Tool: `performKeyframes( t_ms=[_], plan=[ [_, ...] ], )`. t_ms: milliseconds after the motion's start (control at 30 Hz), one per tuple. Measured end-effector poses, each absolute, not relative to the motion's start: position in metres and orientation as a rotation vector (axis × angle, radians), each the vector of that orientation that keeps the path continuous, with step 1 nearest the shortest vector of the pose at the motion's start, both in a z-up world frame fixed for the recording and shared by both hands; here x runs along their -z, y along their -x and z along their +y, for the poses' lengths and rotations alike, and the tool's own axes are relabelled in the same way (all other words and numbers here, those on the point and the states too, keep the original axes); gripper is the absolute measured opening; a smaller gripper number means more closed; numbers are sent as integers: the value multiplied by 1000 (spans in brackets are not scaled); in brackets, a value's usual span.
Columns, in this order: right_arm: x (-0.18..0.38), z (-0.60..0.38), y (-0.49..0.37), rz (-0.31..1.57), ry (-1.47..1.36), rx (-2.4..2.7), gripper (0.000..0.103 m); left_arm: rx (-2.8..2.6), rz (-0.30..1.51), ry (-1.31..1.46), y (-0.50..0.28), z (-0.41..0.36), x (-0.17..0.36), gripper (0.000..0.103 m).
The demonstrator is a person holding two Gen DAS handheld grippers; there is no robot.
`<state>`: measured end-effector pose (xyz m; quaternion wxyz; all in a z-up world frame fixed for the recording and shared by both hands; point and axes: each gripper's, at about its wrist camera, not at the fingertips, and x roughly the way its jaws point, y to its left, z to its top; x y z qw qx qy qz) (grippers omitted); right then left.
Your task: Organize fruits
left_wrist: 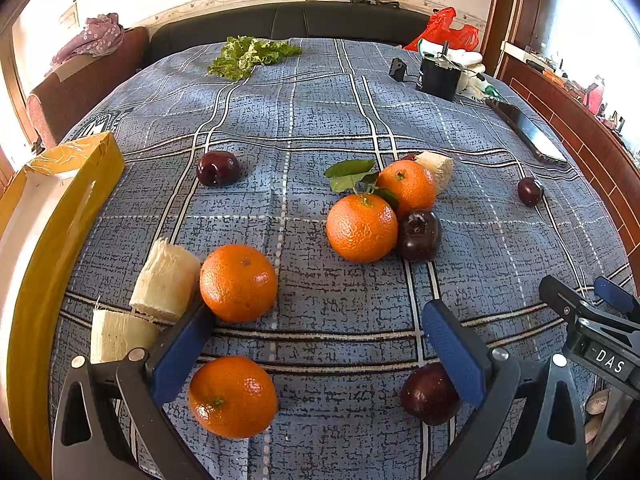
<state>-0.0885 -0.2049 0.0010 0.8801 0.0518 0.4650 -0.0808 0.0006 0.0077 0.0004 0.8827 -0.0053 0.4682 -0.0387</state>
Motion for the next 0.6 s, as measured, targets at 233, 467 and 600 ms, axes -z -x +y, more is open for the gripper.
performKeyframes(
  t_ms=[233,467,600],
  plan=[
    [-1,-205,89,969,-108,168,103,80,972,10,-1,8,0,103],
    [-1,-205,89,969,-108,168,103,79,969,9,0,8,0,103],
    [-1,-205,89,969,-108,168,103,79,968,8,-1,8,0,103]
  ],
)
